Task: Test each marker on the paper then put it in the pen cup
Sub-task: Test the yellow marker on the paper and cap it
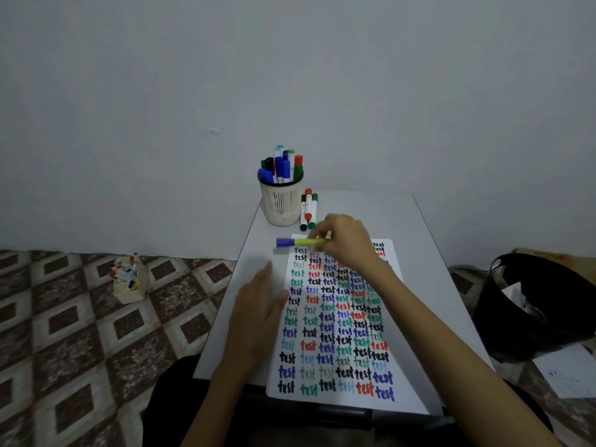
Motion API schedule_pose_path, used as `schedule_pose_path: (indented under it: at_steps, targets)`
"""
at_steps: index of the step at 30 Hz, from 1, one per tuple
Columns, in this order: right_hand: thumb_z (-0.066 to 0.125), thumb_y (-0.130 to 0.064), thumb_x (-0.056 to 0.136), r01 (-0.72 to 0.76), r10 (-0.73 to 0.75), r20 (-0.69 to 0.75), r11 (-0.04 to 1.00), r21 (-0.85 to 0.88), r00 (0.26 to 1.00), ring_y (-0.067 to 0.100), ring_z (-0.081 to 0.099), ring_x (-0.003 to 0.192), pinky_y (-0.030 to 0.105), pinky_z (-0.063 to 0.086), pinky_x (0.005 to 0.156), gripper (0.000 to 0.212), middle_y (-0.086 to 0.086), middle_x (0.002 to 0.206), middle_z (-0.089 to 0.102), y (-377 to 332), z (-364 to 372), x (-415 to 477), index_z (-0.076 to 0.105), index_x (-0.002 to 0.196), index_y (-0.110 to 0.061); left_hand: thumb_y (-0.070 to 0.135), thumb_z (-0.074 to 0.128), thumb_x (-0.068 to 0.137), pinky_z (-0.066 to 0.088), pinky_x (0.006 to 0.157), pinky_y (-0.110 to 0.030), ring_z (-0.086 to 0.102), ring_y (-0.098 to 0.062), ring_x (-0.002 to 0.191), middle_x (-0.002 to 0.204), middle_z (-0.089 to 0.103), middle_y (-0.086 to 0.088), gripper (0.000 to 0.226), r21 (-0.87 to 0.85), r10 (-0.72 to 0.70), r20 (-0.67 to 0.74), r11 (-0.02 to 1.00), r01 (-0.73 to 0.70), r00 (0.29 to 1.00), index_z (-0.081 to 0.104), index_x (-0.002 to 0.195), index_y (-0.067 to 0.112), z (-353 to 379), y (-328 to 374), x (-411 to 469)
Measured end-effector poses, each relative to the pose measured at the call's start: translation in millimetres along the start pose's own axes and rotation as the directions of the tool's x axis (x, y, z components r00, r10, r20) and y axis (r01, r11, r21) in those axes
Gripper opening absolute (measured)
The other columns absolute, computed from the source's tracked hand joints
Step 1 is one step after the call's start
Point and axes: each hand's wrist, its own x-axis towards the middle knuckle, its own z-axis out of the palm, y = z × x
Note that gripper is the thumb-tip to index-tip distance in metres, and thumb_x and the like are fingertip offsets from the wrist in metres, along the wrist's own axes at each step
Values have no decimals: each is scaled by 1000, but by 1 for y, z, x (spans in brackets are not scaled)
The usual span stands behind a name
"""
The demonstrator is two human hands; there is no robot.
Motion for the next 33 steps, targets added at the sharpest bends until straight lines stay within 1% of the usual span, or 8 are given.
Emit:
schedule_pose_path:
  at_steps: [2,5,10,15,19,22,25,33]
  targets:
    - [78,-23,78,-44,68,-116,979,199,991,6,51,62,20,39,57,19,-5,79,63,-2,-4,22,75,96,-17,60,15,93,0,118,-30,2,1,141,157,15,7,68,188,50,78,980,-64,996,10,150,24,5,-2,1]
    - [77,-15,79,-39,162,-255,903,428,953,11,61,58,21,49,55,13,2,74,69,-14,-15,54,70,89,-11,60,6,94,-7,118,-30,-7,3,141,158,4,9,66,294,41,144,952,-82,989,3,150,25,7,1,3]
    - [73,-15,81,107,233,-483,809,578,844,16,64,69,29,56,65,18,2,77,64,-39,-33,102,58,90,-13,50,11,98,-10,117,-30,-8,2,141,158,2,9,58,361,-27,190,931,-45,981,4,149,25,6,2,6]
    - [74,-16,80,143,234,-490,776,615,839,19,66,68,32,57,64,19,2,77,64,-54,-27,129,57,89,-12,65,-12,82,-14,115,-26,-9,6,137,158,5,11,80,352,-18,169,935,-43,985,7,149,26,7,2,8]
    - [77,-24,77,-18,201,-394,907,421,897,15,60,71,29,46,64,21,-1,78,66,-52,-4,137,61,86,-13,73,-24,72,-16,113,-25,-9,7,137,158,5,11,96,339,-17,155,940,-37,988,9,150,26,8,1,8]
    - [75,-32,77,-122,192,-397,973,195,898,19,58,80,31,31,73,20,-2,82,68,-51,12,137,63,81,-16,71,-17,77,-15,114,-26,-7,4,140,158,4,12,90,343,-20,162,939,-37,987,8,150,26,7,1,8]
    - [72,-41,78,-210,233,-439,972,102,868,20,58,86,33,22,76,24,-3,81,69,-51,22,141,67,77,-18,69,-13,79,-14,114,-27,-5,2,142,158,5,11,86,348,-17,163,936,-41,987,10,150,25,7,2,8]
    - [73,-47,77,-304,278,-459,953,20,843,19,59,75,33,19,75,31,-1,72,66,-49,28,146,68,80,-16,71,-18,77,-13,115,-27,-6,5,138,158,9,10,92,357,7,146,932,-59,989,14,150,24,8,0,8]
